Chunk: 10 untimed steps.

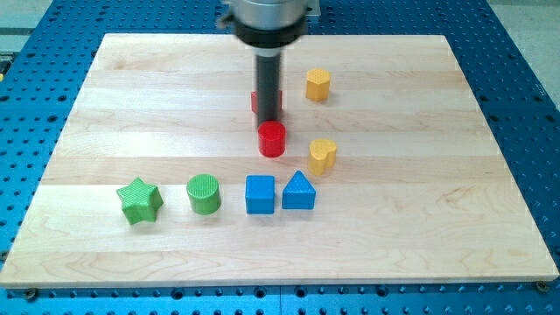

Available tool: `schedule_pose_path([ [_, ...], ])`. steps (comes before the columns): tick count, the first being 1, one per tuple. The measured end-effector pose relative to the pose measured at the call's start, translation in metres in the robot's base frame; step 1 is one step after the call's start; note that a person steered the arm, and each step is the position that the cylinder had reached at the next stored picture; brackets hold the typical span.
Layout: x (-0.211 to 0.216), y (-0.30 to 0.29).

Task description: Move the red star to the top left of the green star

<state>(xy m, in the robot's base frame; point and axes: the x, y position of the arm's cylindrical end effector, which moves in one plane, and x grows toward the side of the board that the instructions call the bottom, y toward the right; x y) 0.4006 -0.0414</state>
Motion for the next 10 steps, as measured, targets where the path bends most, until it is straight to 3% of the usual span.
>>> schedule_pose_path([
  [1,0.000,0.031],
  [2,0.001,0.102],
  [3,0.009,0.120],
  [5,0.034,0.022],
  [6,0.044,0.064],
  [8,-0.034,0.071],
  [10,-0.045,-0.086],
])
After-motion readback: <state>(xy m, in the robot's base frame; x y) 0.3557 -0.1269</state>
